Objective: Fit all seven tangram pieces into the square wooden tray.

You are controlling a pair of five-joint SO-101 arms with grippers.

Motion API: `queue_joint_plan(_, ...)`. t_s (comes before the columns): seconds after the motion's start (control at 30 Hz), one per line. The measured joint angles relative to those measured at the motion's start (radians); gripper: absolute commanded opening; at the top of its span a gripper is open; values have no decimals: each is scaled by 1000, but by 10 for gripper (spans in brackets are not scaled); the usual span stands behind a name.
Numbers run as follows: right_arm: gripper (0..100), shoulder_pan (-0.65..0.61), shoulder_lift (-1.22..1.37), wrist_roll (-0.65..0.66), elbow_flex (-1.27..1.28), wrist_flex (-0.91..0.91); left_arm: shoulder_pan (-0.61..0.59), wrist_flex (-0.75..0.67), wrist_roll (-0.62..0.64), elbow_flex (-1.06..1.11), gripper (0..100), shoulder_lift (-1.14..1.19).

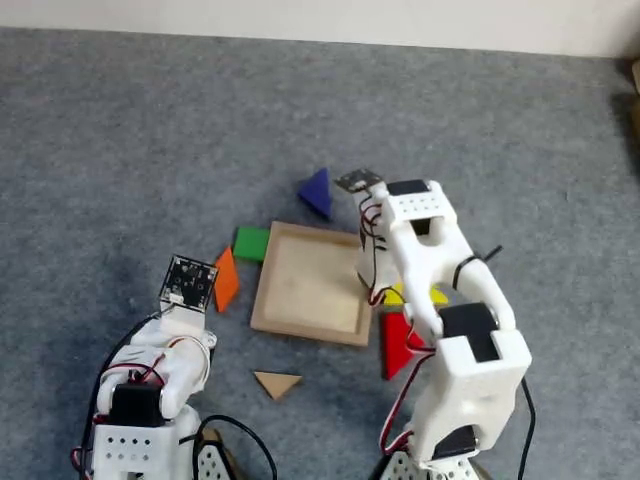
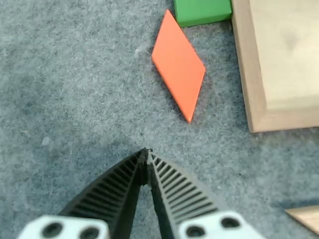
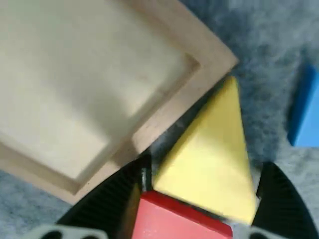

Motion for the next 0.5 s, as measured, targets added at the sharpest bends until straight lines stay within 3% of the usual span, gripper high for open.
queue_joint_plan(0.33, 327, 2, 5, 0, 23, -29, 0, 0, 0, 0, 6, 0)
queue_joint_plan(0.5, 239, 8, -12, -2, 64, -80, 0, 0, 0, 0, 6, 0)
